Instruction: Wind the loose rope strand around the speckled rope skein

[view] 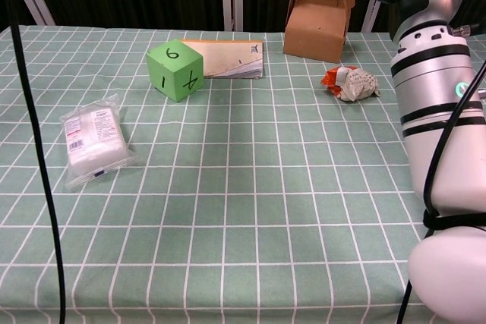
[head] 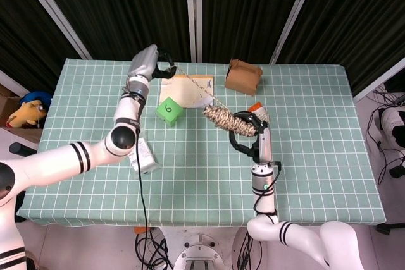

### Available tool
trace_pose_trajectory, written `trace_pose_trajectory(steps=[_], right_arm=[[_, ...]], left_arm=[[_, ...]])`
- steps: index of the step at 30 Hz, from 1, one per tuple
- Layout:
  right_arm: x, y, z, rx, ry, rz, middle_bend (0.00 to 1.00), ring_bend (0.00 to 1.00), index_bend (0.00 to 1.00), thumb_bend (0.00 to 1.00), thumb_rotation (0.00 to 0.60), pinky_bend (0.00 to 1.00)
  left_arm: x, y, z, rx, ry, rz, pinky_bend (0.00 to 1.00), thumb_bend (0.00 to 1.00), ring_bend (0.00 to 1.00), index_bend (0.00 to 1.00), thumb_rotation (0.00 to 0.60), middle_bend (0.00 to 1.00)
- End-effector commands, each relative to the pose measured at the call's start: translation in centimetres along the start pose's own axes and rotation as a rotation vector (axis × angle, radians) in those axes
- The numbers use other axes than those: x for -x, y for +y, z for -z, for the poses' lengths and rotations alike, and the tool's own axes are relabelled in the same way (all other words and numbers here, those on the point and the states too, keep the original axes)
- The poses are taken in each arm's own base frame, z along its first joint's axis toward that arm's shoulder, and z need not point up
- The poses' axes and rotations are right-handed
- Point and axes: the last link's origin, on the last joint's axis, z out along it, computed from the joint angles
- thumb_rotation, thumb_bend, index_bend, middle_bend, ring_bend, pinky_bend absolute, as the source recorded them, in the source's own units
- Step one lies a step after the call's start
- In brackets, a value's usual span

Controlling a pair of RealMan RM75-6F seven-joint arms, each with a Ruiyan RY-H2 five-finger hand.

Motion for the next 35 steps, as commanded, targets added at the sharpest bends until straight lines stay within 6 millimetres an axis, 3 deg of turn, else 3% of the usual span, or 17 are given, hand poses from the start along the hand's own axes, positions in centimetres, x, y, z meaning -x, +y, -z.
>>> trace_pose_trajectory(steps=[1, 4, 9, 14, 17, 19, 24, 28, 35], right_arm=[[0.0, 0.0, -0.1, 0.002, 0.000, -0.001, 0.57, 0.56, 0.87, 0.60, 0.600, 0.77], [0.1, 0.0, -0.1, 0.002, 0.000, -0.003, 0.57, 0.56, 0.87, 0.60, 0.600, 0.77], [0.2, 0.0, -0.2, 0.000, 0.002, -0.009, 0.57, 0.56, 0.87, 0.60, 0.600, 0.77], [0.0, -0.2, -0.5, -0.008, 0.012, -0.010, 0.57, 0.56, 0.87, 0.59, 0.600, 0.77], [-0.3, -0.2, -0.6, -0.011, 0.020, -0.008, 0.57, 0.56, 0.87, 0.59, 0.600, 0.77], [-0.5, -0.3, -0.7, -0.015, 0.029, -0.007, 0.57, 0.56, 0.87, 0.59, 0.600, 0.77], [-1.4, -0.5, -0.8, -0.032, 0.054, 0.001, 0.57, 0.56, 0.87, 0.59, 0.600, 0.77], [-2.6, -0.6, -1.0, -0.048, 0.086, 0.011, 0.57, 0.56, 0.87, 0.59, 0.600, 0.77], [-4.5, -0.9, -1.6, -0.060, 0.151, 0.011, 0.57, 0.56, 0.87, 0.59, 0.600, 0.77]], left_arm=[[0.0, -0.1, 0.3, 0.016, -0.040, 0.003, 0.27, 0.56, 0.25, 0.77, 0.600, 0.37], [-0.1, -0.1, 0.7, 0.048, -0.083, 0.006, 0.27, 0.55, 0.33, 0.65, 0.600, 0.42], [-0.3, -0.2, 1.1, 0.078, -0.118, 0.014, 0.27, 0.50, 0.35, 0.22, 0.600, 0.43], [-0.5, -0.6, 1.1, 0.088, -0.122, 0.020, 0.27, 0.41, 0.36, 0.03, 0.600, 0.43], [-0.7, -1.0, 1.0, 0.083, -0.105, 0.029, 0.27, 0.34, 0.34, 0.00, 0.600, 0.39], [-1.1, -1.5, 0.9, 0.073, -0.078, 0.035, 0.27, 0.28, 0.27, 0.00, 0.600, 0.32], [-2.7, -3.5, 0.9, 0.057, 0.053, -0.010, 0.26, 0.26, 0.16, 0.01, 0.569, 0.18], [-4.1, -6.4, 1.9, 0.057, 0.195, -0.101, 0.26, 0.26, 0.15, 0.03, 0.551, 0.17], [-5.3, -12.0, 4.4, 0.016, 0.288, -0.151, 0.25, 0.26, 0.15, 0.05, 0.548, 0.17]])
